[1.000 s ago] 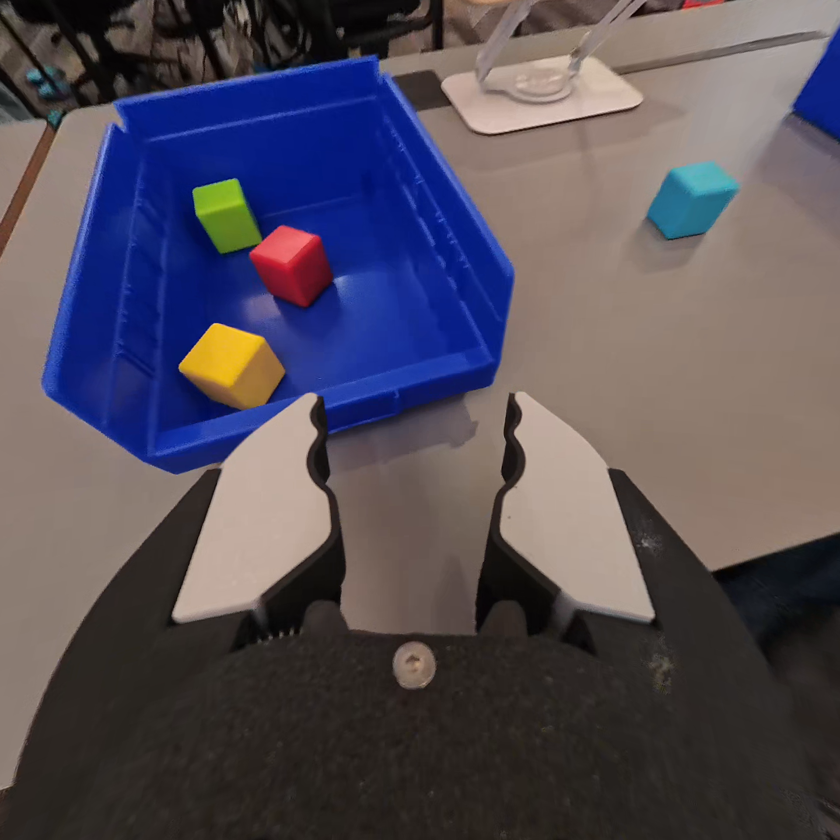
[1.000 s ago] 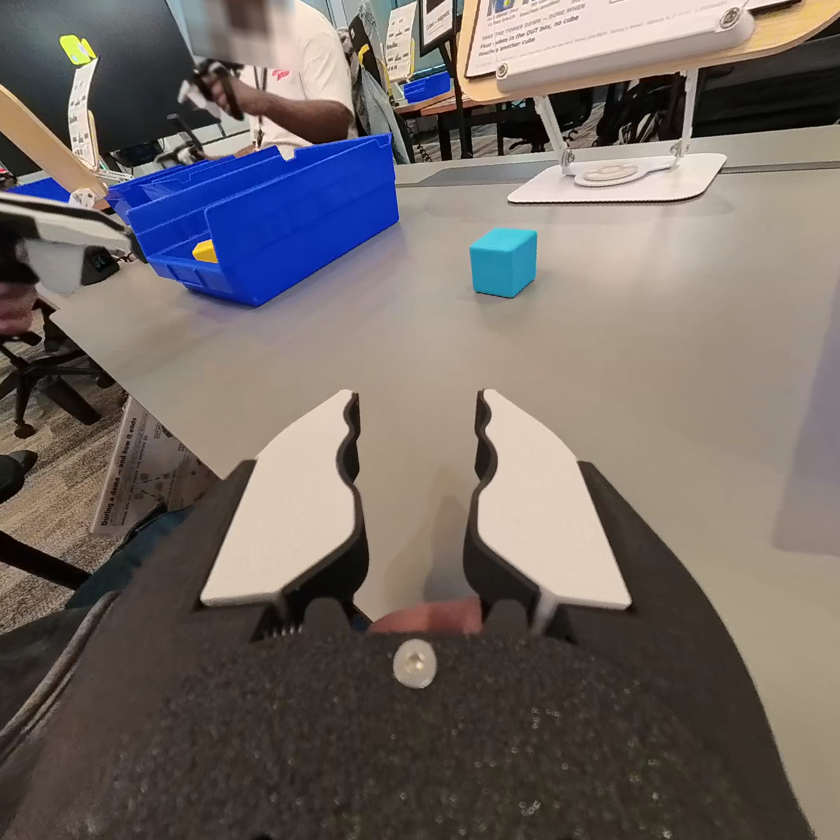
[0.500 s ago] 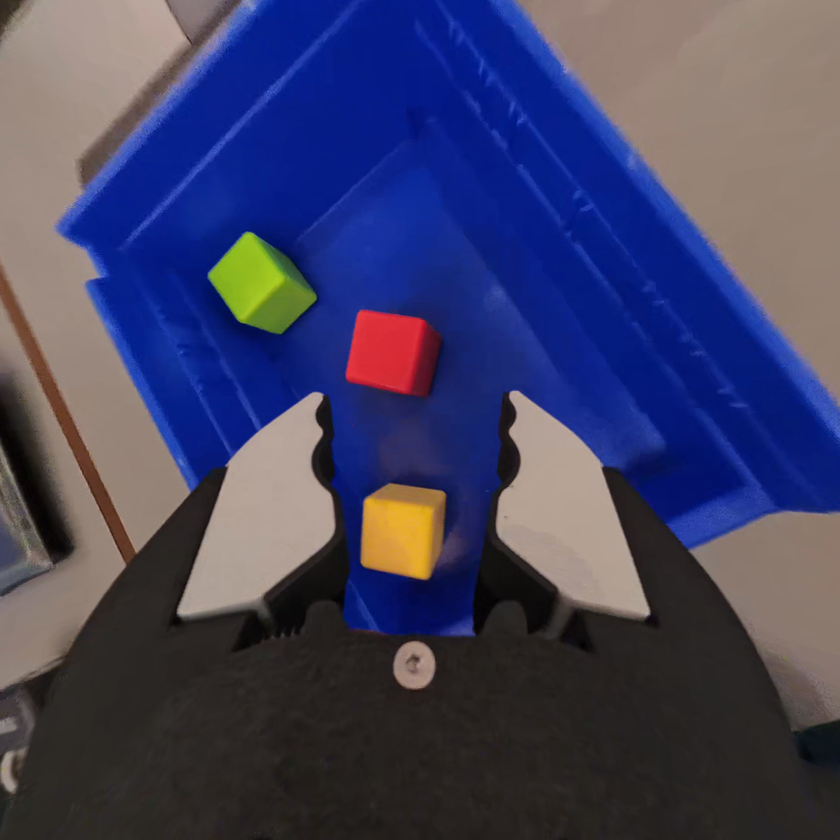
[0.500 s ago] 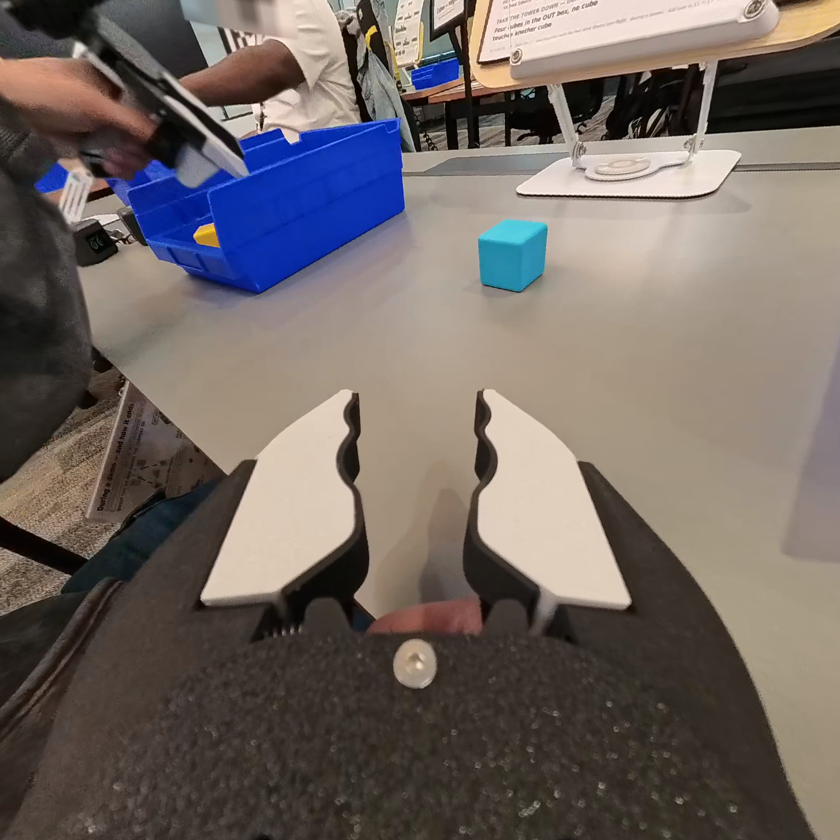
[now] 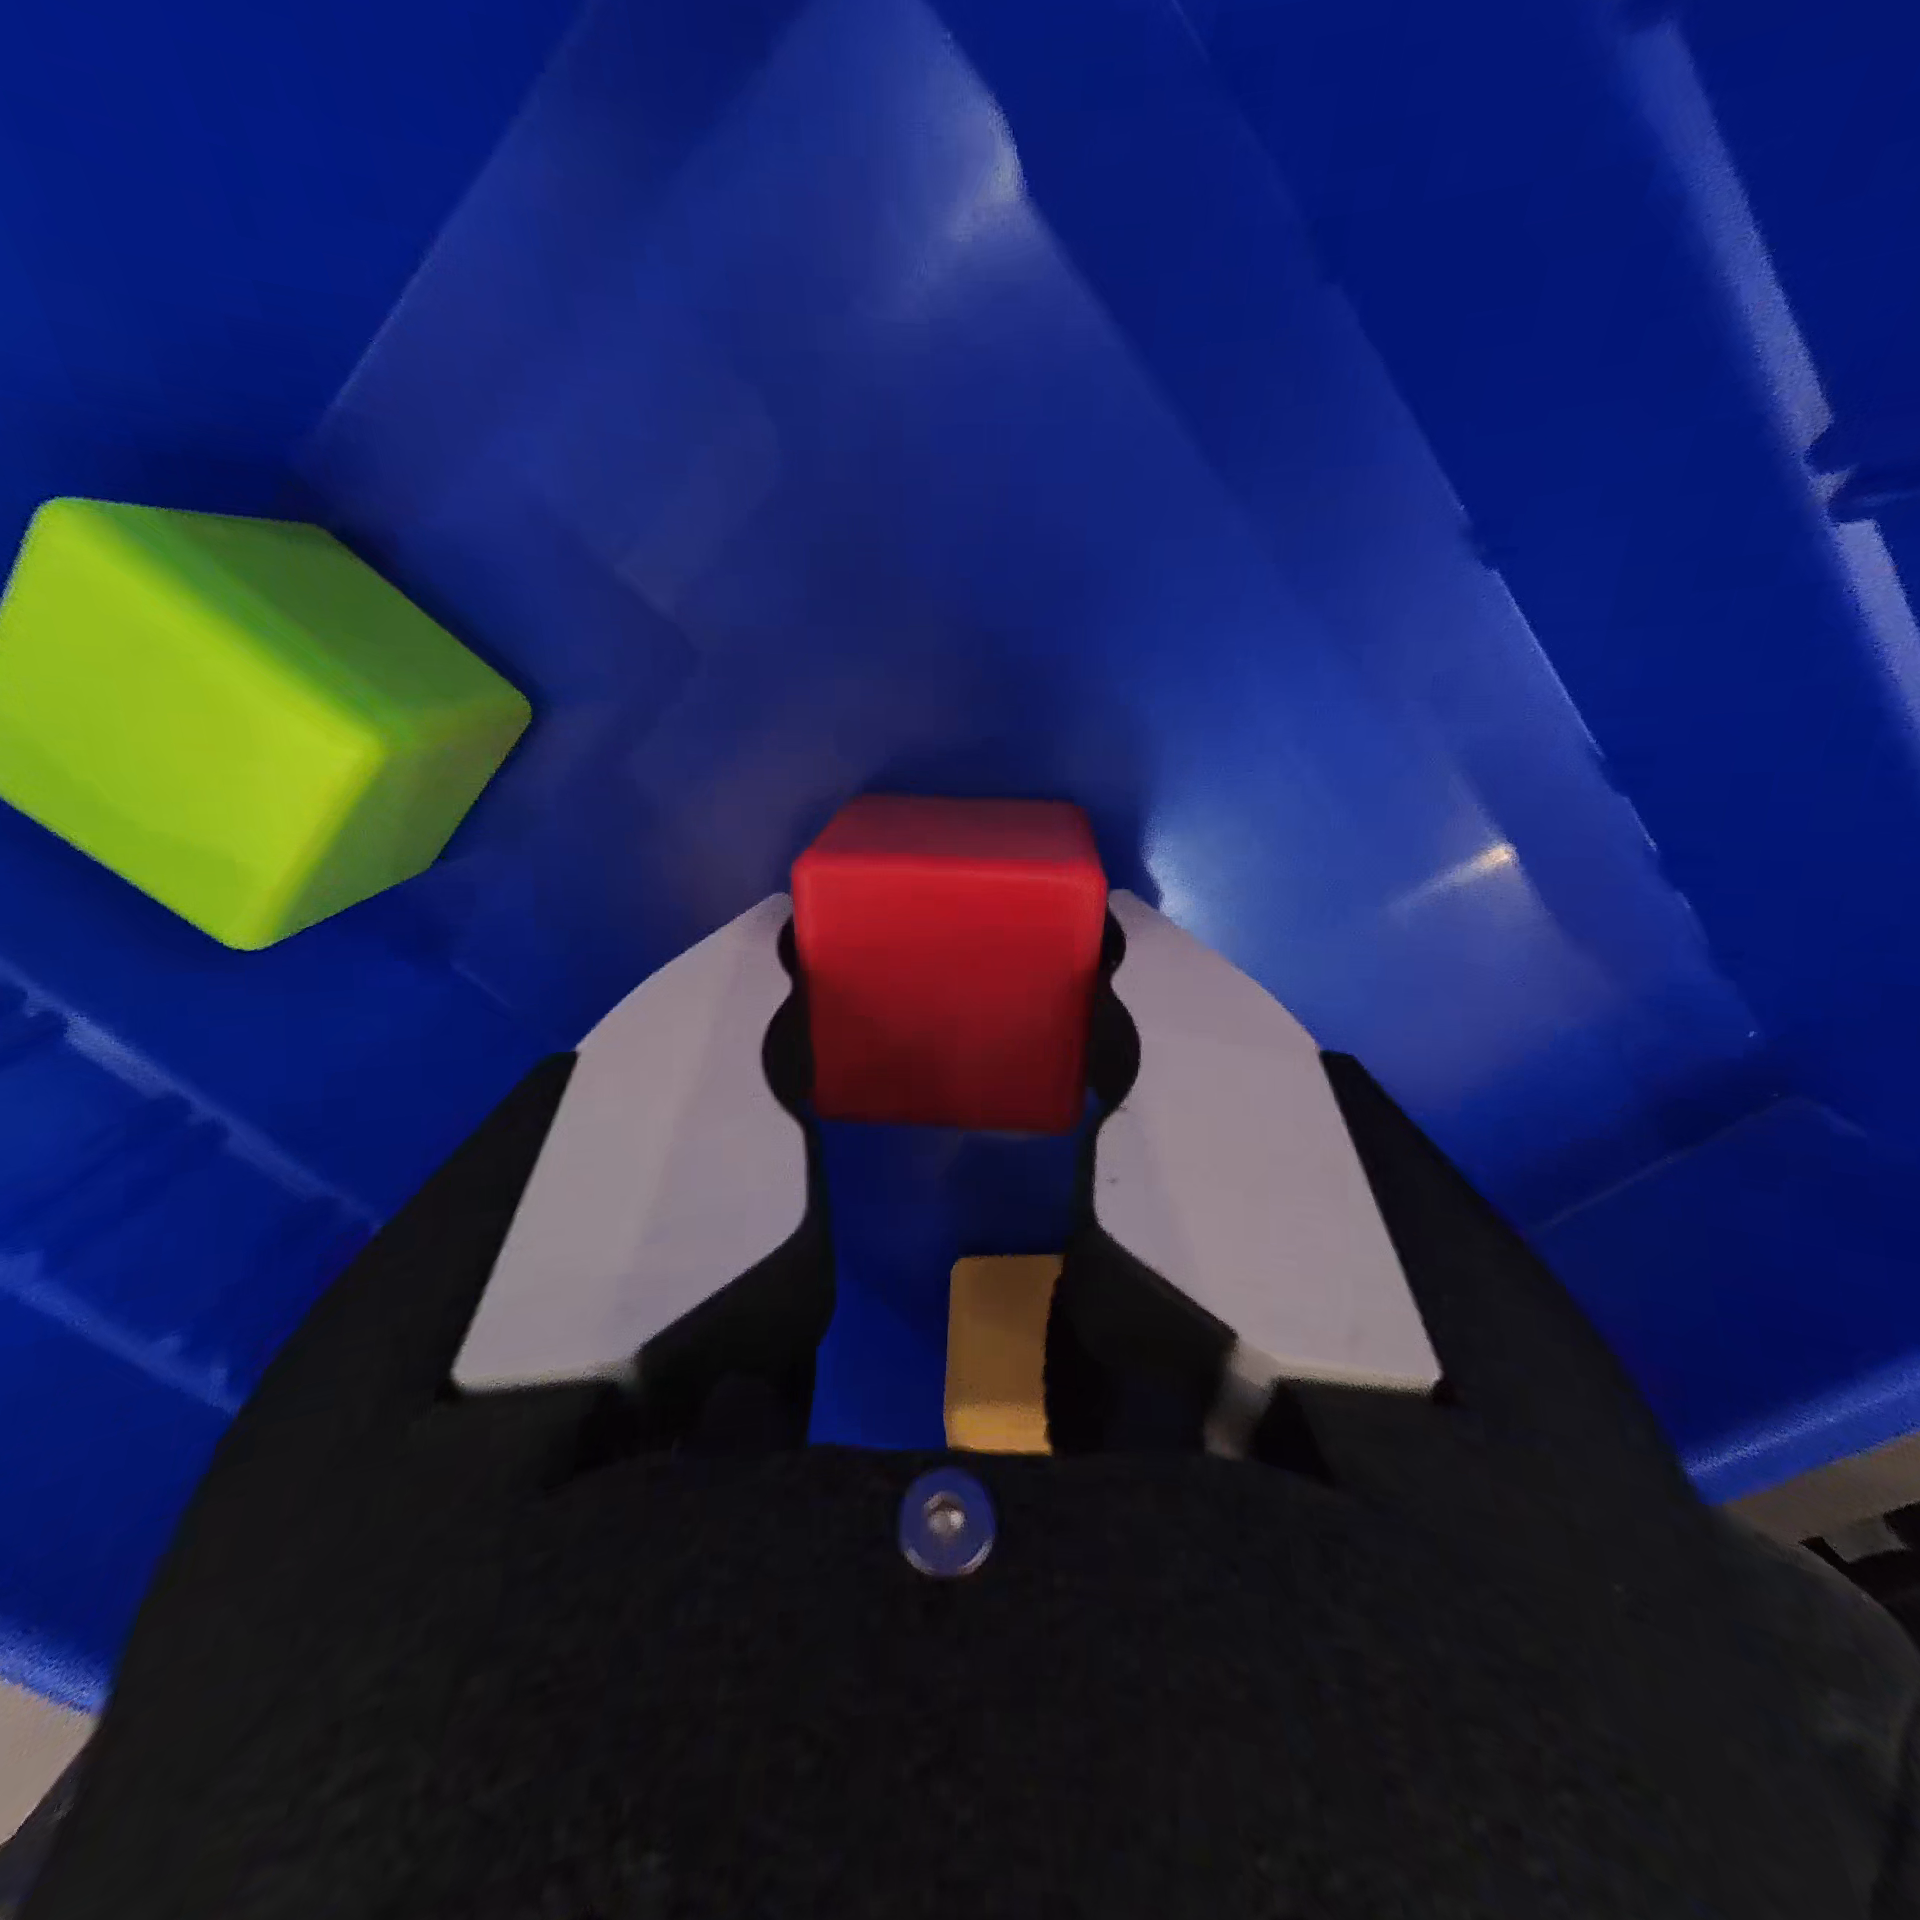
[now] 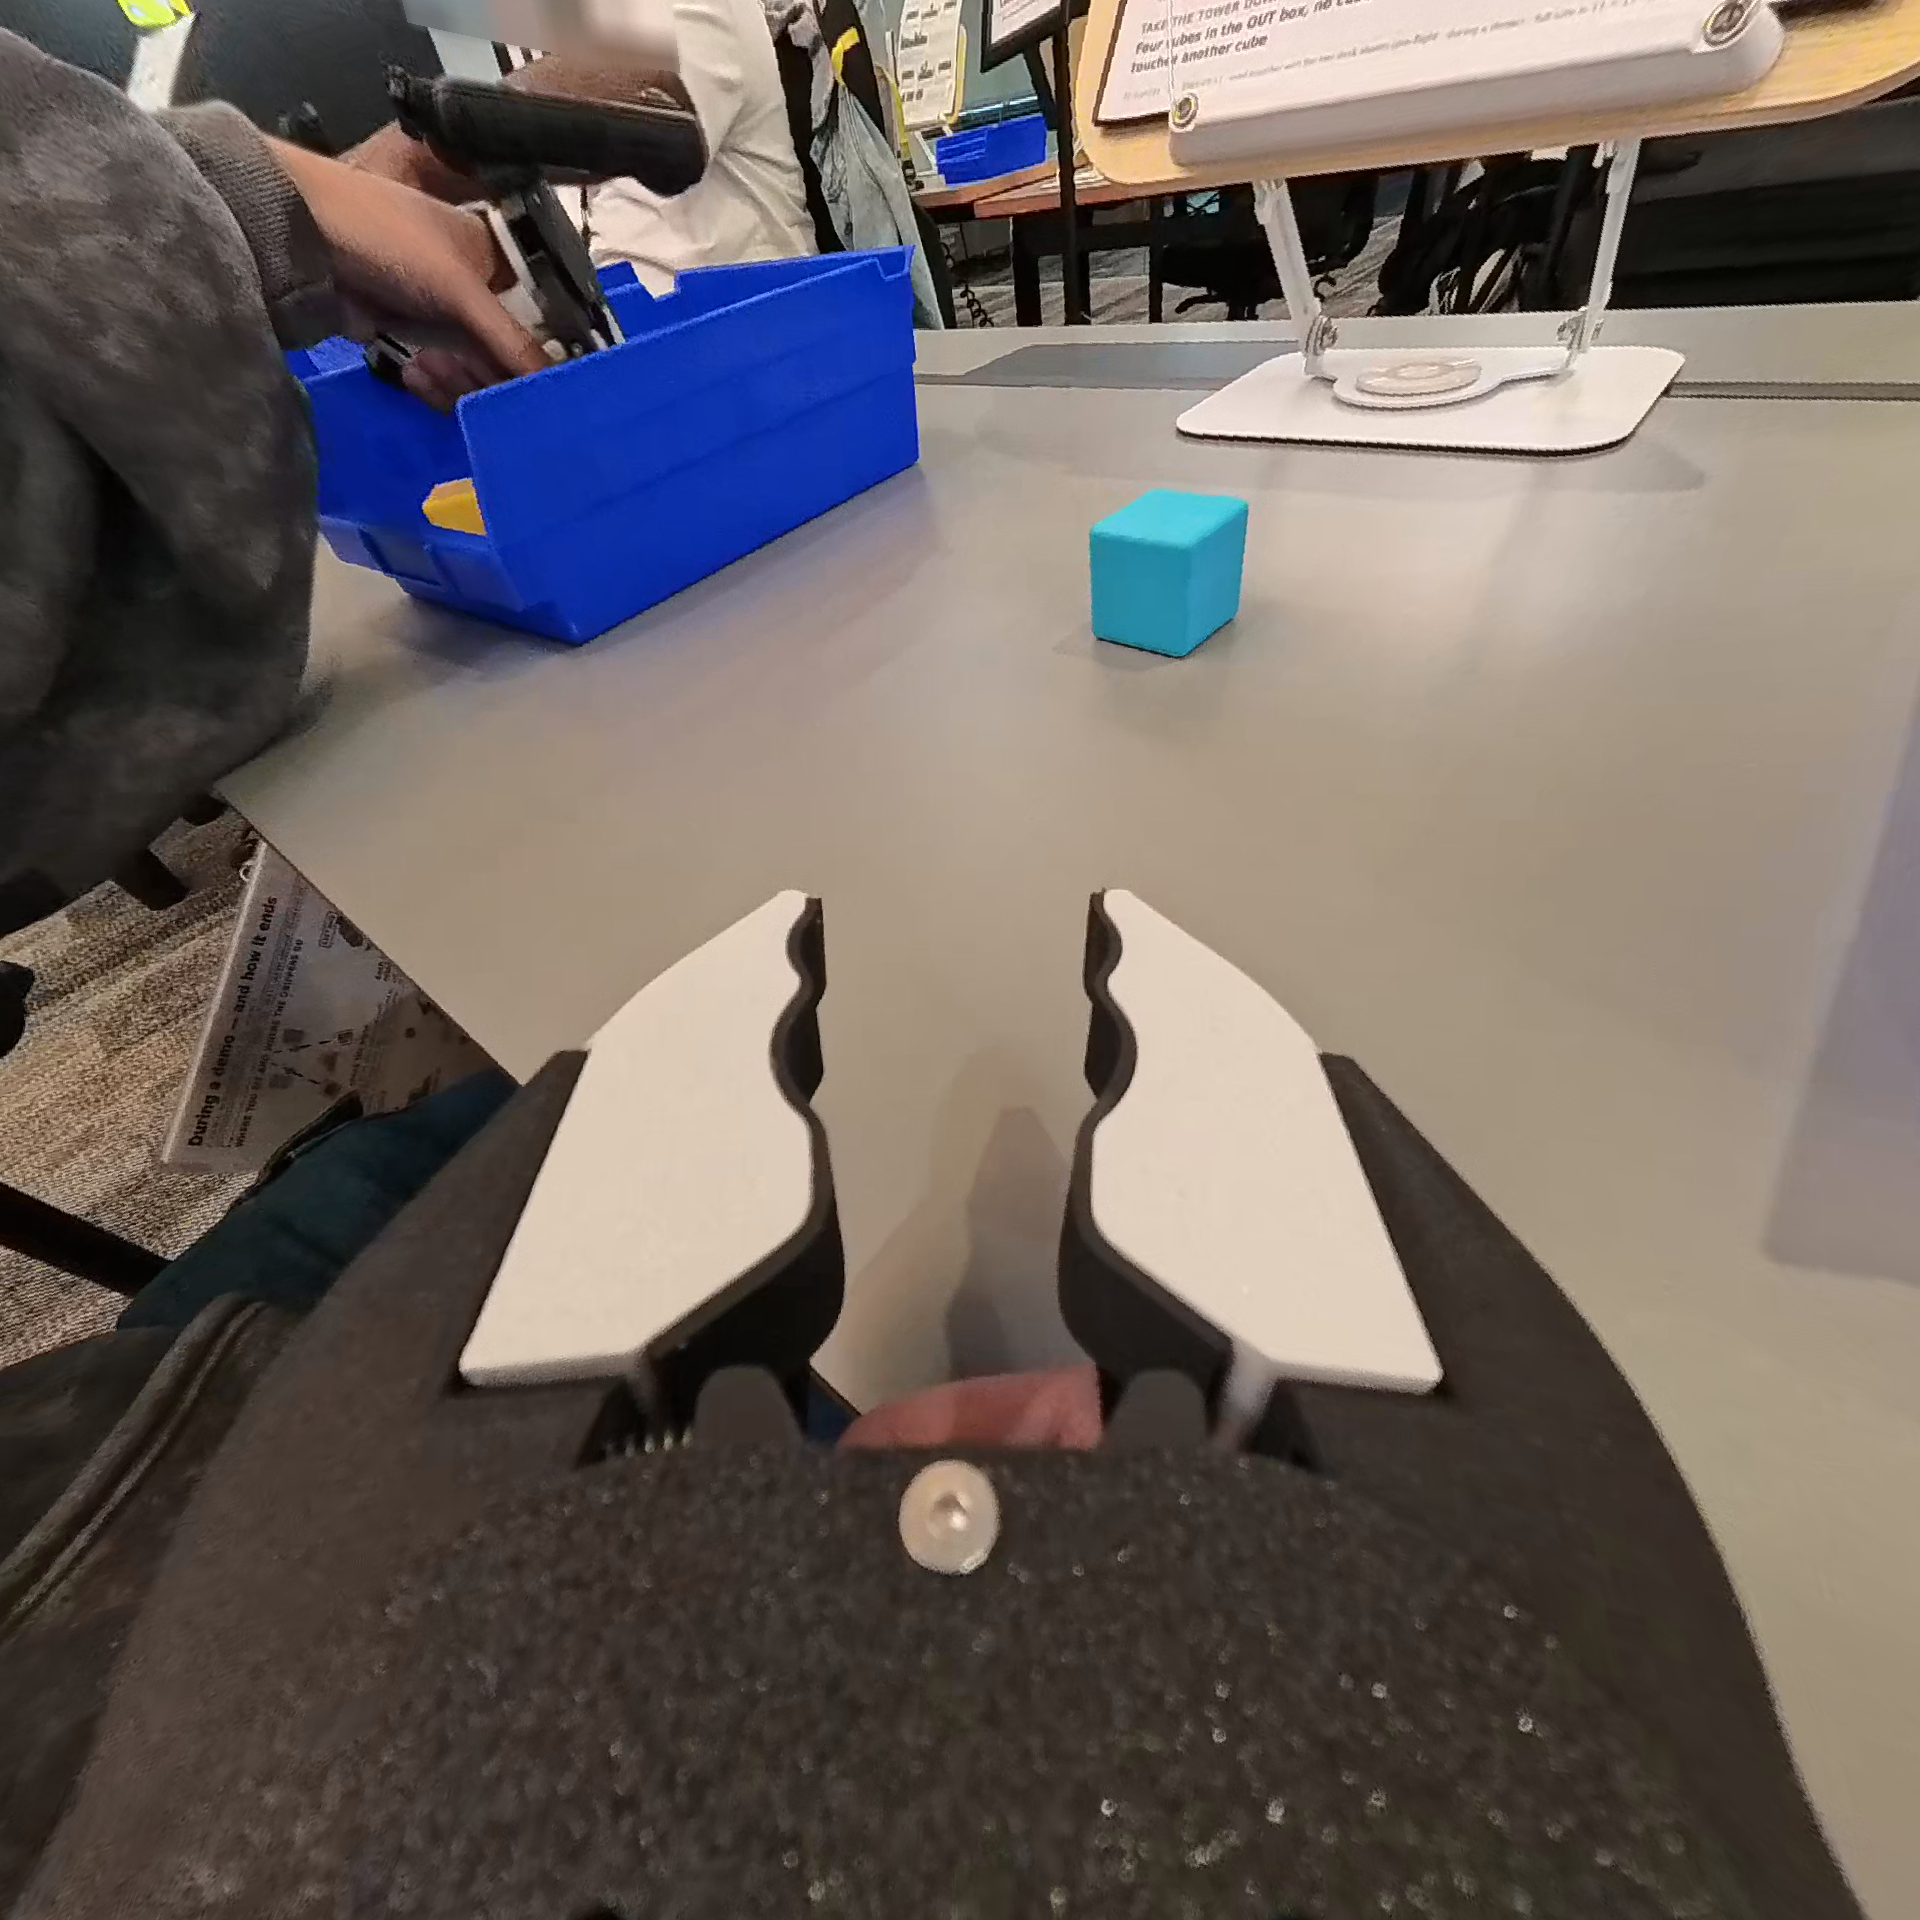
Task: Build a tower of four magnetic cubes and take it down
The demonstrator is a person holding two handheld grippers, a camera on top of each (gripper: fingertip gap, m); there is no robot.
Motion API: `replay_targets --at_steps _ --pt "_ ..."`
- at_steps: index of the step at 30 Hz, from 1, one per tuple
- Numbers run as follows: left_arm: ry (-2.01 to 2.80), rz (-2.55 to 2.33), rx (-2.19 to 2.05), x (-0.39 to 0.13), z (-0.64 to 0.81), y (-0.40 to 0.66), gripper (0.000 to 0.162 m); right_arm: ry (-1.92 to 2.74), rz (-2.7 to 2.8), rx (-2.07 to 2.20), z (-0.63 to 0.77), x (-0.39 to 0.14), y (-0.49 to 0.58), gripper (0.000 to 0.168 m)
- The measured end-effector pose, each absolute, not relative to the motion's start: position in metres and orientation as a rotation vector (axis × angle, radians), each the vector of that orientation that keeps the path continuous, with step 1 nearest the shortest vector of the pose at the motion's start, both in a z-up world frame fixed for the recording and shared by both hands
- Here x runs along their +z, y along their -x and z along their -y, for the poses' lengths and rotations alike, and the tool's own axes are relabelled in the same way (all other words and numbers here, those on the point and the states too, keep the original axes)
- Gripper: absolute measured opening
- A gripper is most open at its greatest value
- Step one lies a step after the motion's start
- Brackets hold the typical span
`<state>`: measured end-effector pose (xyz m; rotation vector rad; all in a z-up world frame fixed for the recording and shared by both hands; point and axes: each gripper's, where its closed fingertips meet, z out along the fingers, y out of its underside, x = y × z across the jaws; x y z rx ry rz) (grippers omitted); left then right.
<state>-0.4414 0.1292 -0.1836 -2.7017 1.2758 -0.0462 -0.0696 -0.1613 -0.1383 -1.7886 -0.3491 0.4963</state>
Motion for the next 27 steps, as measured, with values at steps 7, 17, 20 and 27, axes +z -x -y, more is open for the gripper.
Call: replay_targets --at_steps 7,17,20,27 --pt "2.575 -1.352 0.065 -0.15 -0.123 0.439 0.05 1.789 0.357 0.492 0.162 -0.139 0.07 0.048" --pt "1.984 -1.758 -0.001 -0.031 -0.067 0.293 0.05 1.786 0.371 0.474 0.161 -0.138 0.072 0.047" --pt "1.858 -1.927 0.007 -0.036 -0.048 0.244 0.05 1.786 0.378 0.466 0.161 -0.139 0.072 0.047" --pt "1.798 -2.173 0.01 -0.086 -0.043 0.155 0.049 1.782 0.393 0.443 0.161 -0.139 0.073 0.047"
